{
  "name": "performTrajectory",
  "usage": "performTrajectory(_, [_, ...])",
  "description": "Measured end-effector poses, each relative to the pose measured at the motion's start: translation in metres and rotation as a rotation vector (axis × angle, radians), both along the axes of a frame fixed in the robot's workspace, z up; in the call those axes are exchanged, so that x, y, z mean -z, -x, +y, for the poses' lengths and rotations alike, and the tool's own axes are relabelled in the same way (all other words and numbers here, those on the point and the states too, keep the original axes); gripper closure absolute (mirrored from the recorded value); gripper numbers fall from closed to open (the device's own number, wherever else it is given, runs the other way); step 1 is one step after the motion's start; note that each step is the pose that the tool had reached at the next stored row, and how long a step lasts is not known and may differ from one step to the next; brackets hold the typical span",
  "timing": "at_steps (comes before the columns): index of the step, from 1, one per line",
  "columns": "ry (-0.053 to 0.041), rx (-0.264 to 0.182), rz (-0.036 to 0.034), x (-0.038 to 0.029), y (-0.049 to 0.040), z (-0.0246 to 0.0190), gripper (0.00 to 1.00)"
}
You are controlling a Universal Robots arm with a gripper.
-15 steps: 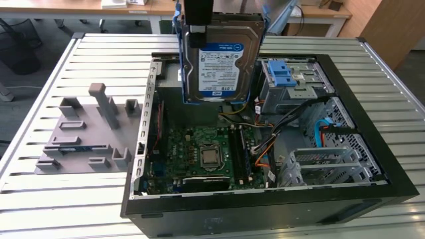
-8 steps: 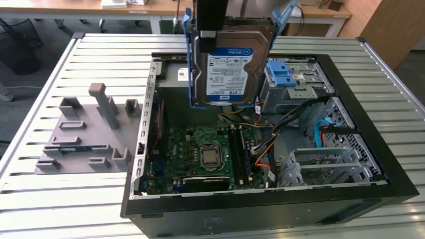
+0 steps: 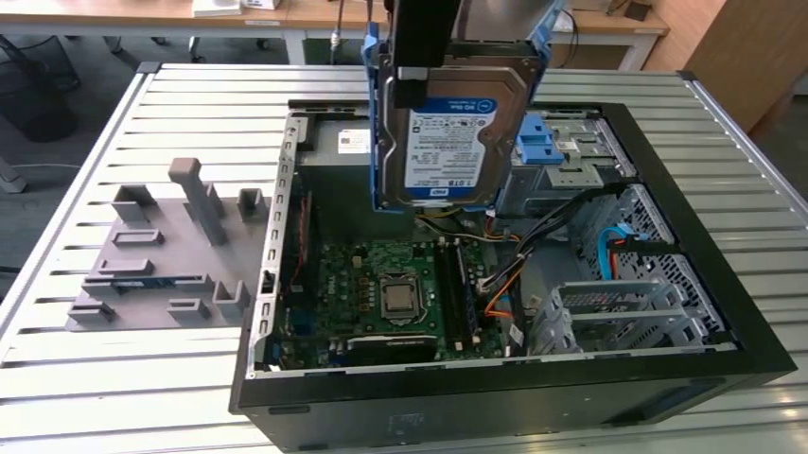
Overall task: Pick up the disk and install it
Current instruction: 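Insert the disk into the insertion slot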
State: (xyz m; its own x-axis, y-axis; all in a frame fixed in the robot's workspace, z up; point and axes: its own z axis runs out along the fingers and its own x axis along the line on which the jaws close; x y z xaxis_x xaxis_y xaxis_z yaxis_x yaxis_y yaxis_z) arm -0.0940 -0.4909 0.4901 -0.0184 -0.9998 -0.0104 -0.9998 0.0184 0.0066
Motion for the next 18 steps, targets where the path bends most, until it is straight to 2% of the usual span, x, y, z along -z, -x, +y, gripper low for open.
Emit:
performTrajectory(6, [0.0001,0.000,0.0001,0.0010,0.0000,-0.0167,0.64])
performTrajectory(9, [-0.0001,0.000,0.0000,0.0015,0.0000,-0.0228,0.64])
performTrajectory(12, [-0.0002,0.000,-0.0001,0.0022,-0.0042,-0.0248,0.64])
performTrajectory(18, [-0.0001,0.000,0.0000,0.0037,-0.0284,-0.0254,0.64])
